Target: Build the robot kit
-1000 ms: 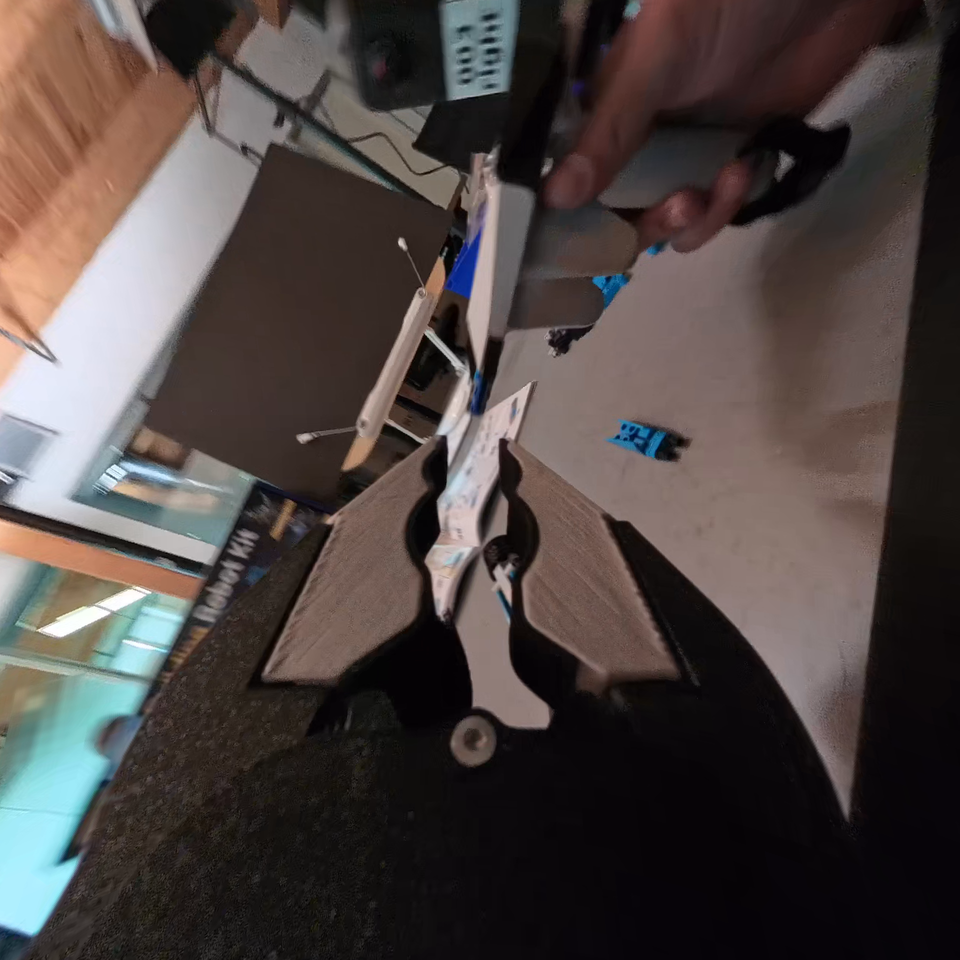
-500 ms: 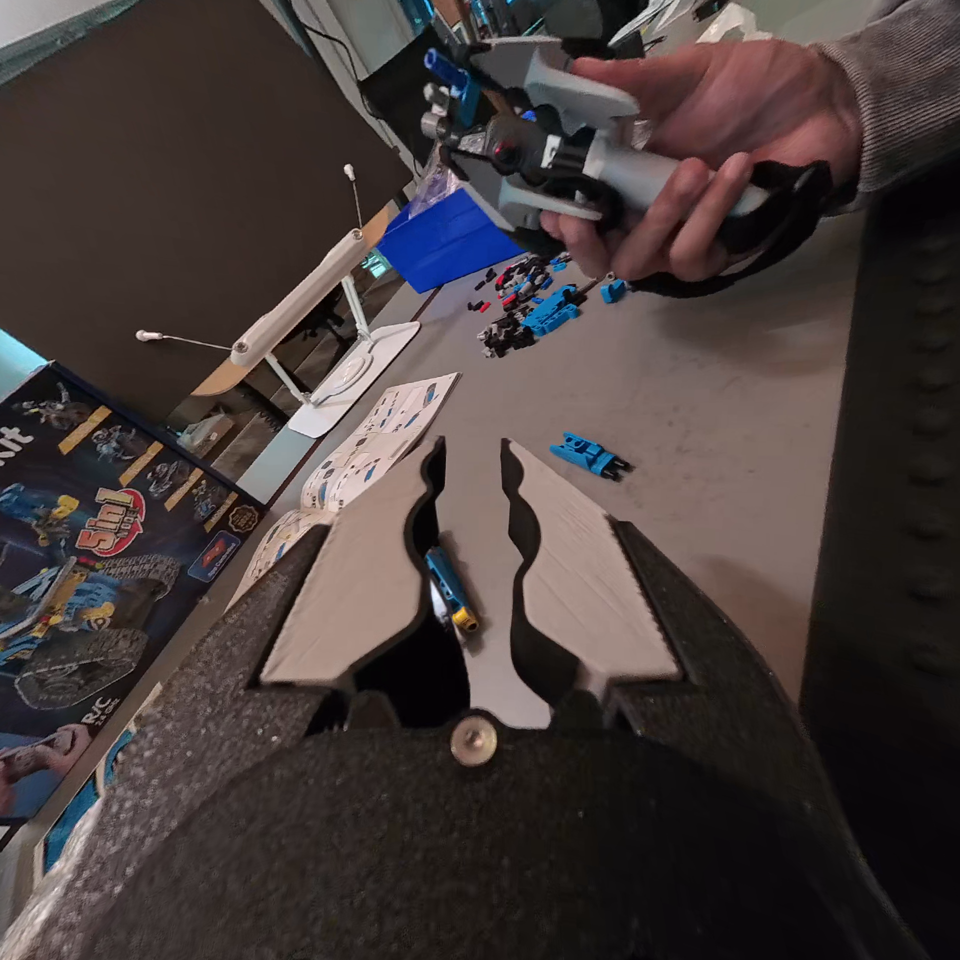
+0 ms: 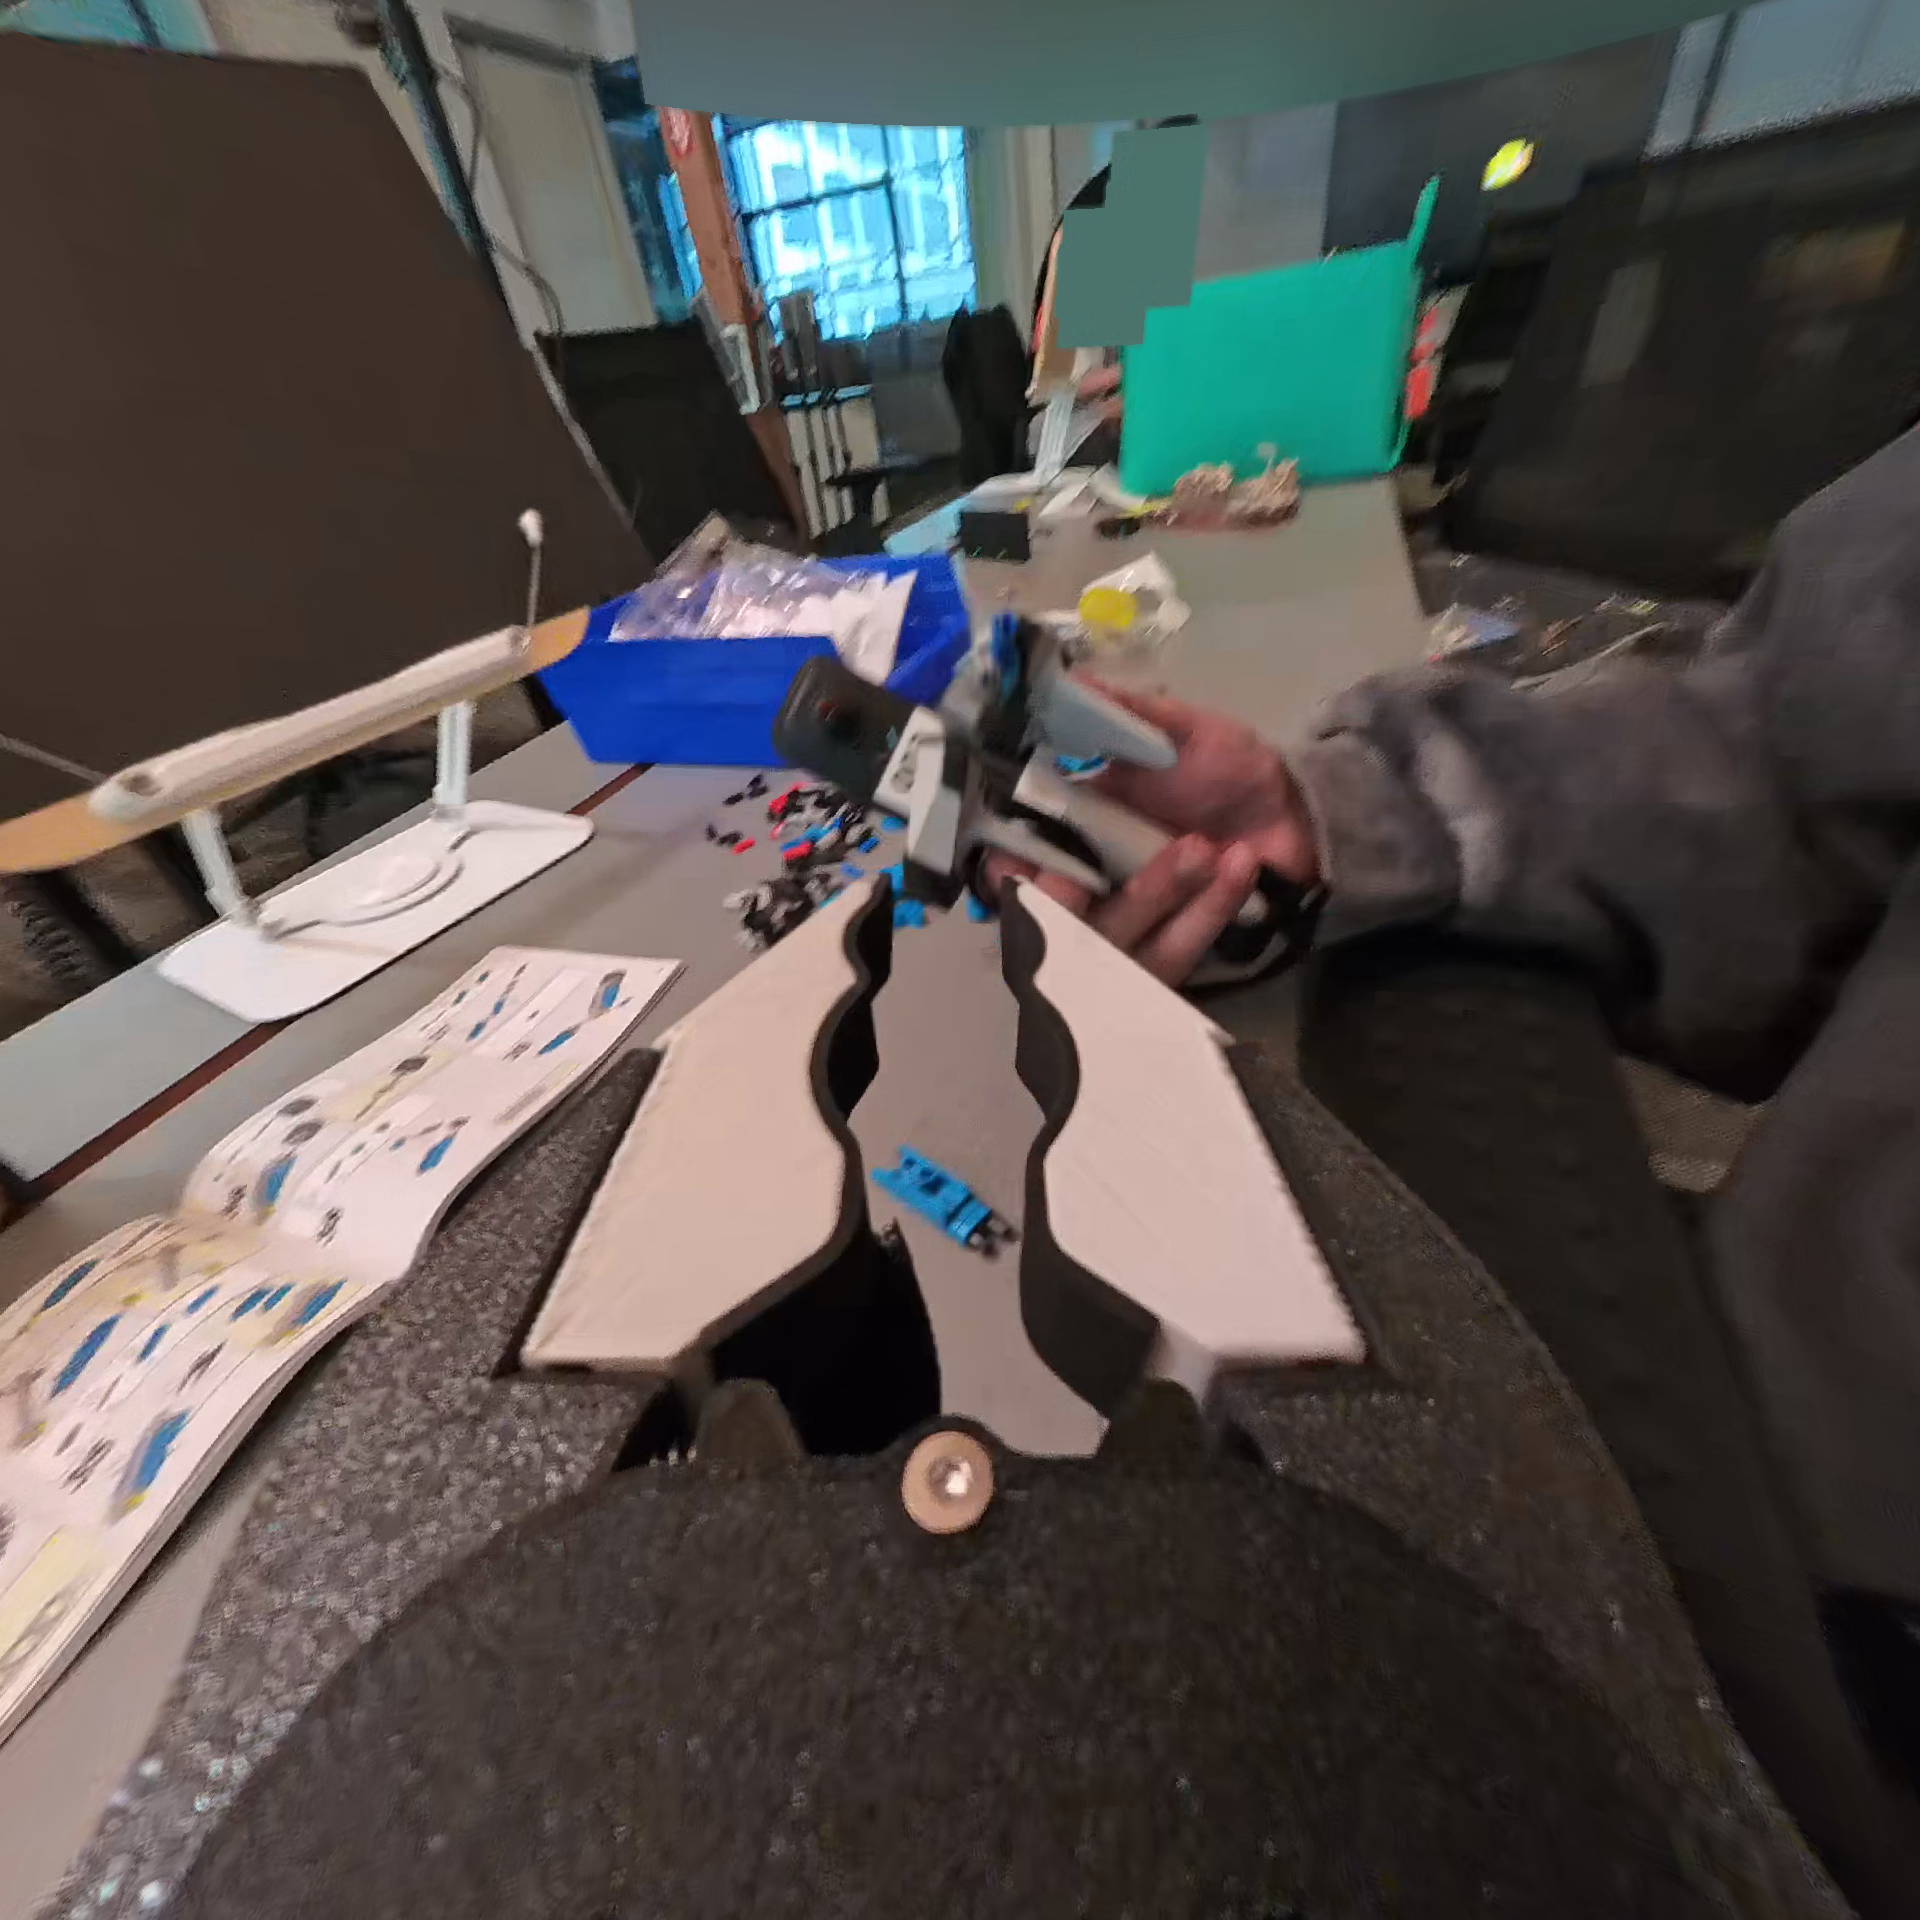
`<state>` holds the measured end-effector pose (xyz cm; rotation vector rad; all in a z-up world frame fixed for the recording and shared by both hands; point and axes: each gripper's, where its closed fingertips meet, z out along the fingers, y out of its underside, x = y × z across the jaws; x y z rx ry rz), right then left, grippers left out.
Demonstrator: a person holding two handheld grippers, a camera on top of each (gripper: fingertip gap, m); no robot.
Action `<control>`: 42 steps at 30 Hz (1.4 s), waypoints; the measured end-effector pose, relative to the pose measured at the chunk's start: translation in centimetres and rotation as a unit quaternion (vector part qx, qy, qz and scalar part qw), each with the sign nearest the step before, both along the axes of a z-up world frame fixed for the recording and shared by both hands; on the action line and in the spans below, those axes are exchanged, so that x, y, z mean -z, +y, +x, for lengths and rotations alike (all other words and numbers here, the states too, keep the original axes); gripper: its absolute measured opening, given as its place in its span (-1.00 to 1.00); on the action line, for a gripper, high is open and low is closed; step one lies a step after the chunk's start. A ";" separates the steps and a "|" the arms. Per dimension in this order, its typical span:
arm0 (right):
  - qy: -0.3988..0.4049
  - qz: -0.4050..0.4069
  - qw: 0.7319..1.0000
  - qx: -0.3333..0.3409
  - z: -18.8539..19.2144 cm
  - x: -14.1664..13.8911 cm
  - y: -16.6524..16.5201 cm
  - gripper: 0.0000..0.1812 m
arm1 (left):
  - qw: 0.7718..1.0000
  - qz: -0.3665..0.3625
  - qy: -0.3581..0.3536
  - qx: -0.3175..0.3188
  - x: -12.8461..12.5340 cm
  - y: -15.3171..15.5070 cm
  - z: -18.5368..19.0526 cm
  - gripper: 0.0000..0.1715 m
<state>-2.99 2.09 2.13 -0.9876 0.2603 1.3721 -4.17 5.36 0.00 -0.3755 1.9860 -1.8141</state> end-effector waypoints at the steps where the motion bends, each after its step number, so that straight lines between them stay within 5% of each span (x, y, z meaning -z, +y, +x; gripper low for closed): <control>1: -0.004 -0.004 1.000 -0.021 -0.9 0.1 0.3 -0.75 | 1.000 -0.005 -0.005 0.010 -0.4 -0.2 -0.4 -0.77; 9: -0.070 -0.079 0.991 -0.084 -5.3 2.4 2.4 -0.75 | 0.972 0.153 -0.177 0.007 1.8 -1.9 -3.6 -0.77; 11: -0.080 -0.092 0.989 -0.085 -5.6 2.8 2.5 -0.74 | 0.969 0.160 -0.186 -0.013 2.0 -1.7 -3.4 -0.91; 15: -0.108 -0.114 0.986 -0.049 -5.3 3.3 3.0 -0.72 | 0.979 0.143 -0.146 -0.011 2.1 -1.2 -3.2 -0.92; 17: -0.182 -0.120 0.976 0.028 -4.5 3.3 3.3 -0.62 | 0.991 0.097 -0.092 0.008 1.8 -0.9 -3.4 -0.92; 22: -0.388 -0.097 0.899 0.177 -4.3 3.1 3.3 -0.72 | 0.996 -0.008 0.068 0.060 1.9 -0.4 -3.2 -0.92; 28: -0.396 -0.102 0.893 0.186 -4.1 3.2 3.8 -0.92 | 0.984 -0.064 0.144 0.089 2.3 -1.1 -2.9 -0.92; 42: -0.388 -0.158 0.893 0.166 -3.5 4.4 3.8 -0.92 | 0.974 -0.099 0.175 0.104 2.9 -1.0 -2.5 -0.93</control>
